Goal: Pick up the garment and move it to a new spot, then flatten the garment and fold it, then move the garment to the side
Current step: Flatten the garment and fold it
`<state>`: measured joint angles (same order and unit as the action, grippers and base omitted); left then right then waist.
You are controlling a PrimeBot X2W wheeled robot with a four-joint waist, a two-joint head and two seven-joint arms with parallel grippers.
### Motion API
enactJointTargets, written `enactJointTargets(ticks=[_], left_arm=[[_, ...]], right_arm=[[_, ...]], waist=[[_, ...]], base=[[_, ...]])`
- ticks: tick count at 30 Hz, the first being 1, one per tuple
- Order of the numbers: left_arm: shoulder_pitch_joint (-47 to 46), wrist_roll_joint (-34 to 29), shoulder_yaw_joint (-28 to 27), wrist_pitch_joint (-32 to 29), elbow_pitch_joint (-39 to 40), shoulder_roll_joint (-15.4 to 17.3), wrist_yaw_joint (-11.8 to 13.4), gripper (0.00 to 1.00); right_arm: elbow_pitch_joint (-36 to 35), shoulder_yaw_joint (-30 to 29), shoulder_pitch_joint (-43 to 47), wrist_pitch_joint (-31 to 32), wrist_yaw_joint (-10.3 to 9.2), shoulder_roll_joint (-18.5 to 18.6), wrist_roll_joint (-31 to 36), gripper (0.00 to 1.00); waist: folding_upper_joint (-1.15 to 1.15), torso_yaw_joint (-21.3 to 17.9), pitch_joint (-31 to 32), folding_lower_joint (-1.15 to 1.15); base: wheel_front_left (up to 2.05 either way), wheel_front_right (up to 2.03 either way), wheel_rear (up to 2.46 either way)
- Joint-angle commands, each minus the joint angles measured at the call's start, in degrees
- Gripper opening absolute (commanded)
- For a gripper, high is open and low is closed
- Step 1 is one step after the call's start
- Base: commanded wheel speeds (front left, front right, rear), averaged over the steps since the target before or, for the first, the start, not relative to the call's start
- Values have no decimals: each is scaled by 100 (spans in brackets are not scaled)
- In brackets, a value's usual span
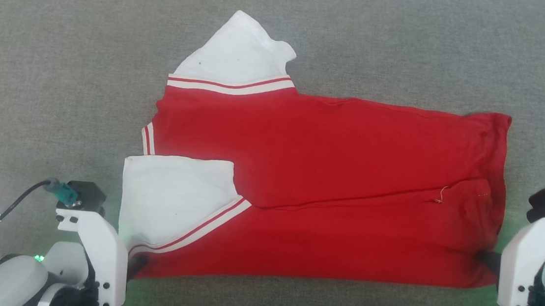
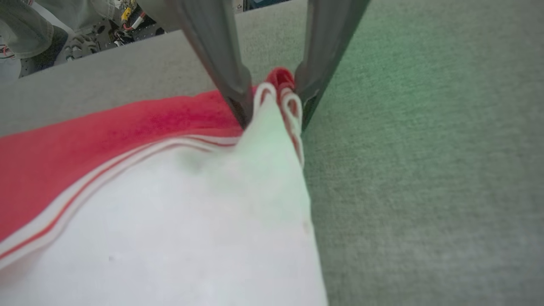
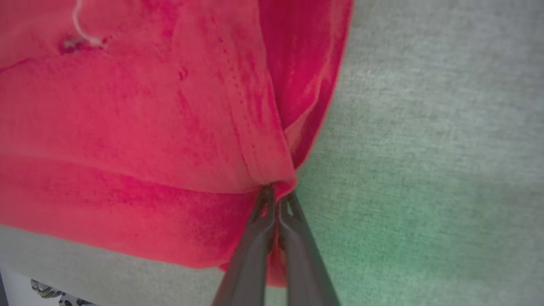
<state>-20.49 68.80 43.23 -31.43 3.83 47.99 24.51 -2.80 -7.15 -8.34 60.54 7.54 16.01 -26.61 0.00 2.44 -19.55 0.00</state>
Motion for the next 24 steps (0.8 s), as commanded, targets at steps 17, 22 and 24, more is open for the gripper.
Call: enactJointTargets(ticks=[17, 22, 24], left_arm=[[-228, 21, -442, -334, 805, 882, 577, 100], [-528, -207, -558, -452, 1197, 1300, 602, 100], [-746, -298, -619, -437, 1160, 1323, 484, 100]], right_arm=[[-245, 10, -29, -1317, -9, -20, -196, 100], [-707, -1, -79, -2404, -8, -223, 41, 100], [-808, 73, -163, -2939, -9, -292, 199, 100]], waist=[[0, -319, 403, 0], [0, -662, 445, 0], [0, -861, 435, 0]], base=[[0, 0, 0], [0, 0, 0], [0, 0, 0]])
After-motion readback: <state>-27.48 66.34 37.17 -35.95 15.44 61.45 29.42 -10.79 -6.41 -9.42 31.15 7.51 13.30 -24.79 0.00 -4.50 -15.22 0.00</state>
